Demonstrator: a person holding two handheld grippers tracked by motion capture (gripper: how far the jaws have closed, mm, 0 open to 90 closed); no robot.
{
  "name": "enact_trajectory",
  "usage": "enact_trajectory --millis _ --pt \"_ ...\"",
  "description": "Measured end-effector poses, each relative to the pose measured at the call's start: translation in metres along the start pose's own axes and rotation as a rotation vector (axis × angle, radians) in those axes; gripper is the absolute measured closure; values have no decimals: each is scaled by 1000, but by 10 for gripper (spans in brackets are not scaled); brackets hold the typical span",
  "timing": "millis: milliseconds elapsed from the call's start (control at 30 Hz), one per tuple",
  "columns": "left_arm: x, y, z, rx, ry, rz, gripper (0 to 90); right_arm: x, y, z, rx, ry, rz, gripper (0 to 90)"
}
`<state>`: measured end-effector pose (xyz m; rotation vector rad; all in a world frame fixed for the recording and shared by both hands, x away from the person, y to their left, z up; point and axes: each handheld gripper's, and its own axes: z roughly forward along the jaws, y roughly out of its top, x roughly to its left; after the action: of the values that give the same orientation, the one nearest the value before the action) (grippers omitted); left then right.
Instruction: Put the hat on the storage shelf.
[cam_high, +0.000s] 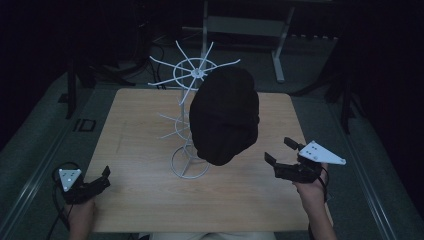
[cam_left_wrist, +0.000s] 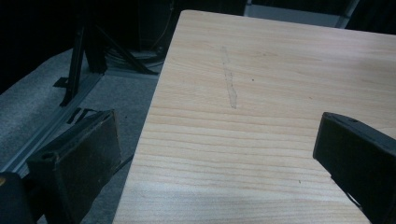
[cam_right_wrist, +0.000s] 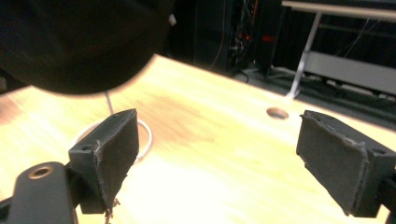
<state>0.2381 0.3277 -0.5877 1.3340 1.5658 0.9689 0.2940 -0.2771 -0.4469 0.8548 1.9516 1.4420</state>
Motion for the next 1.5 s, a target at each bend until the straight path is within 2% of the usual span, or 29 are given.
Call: enact_trajectory --millis 100,167,200,333,400,600,733,767,1000,1100,1233,1500 --pt "0 0 0 0 0 1 14 -8 -15 7 51 -21 11 128" --pt "0 0 0 1 0 0 15 -11 -20 10 64 -24 16 128" --pt "0 0 0 1 -1 0 15 -16 -30 13 91 -35 28 129" --pt "0 0 0 0 -1 -1 14 -26 -47 17 130 -55 49 130" --pt "0 0 0 1 -2 -1 14 -31 -57 18 152 -80 63 134" --pt "0 0 0 1 -4 -1 15 -49 -85 16 194 -145 92 136" --pt "0 0 0 1 -3 -1 15 -56 -97 13 202 -172 102 137" --pt "0 0 0 2 -3 -1 14 -62 -104 9 205 -194 102 138" --pt "0 0 0 1 -3 -1 15 -76 -123 1 252 -284 108 138" --pt "0 0 0 2 -2 0 14 -81 -129 -4 255 -296 125 138" --pt "0 0 0 1 -2 -1 15 -86 -133 -11 260 -335 147 138" --pt "0 0 0 2 -2 -1 15 -94 -140 -23 253 -430 169 139"
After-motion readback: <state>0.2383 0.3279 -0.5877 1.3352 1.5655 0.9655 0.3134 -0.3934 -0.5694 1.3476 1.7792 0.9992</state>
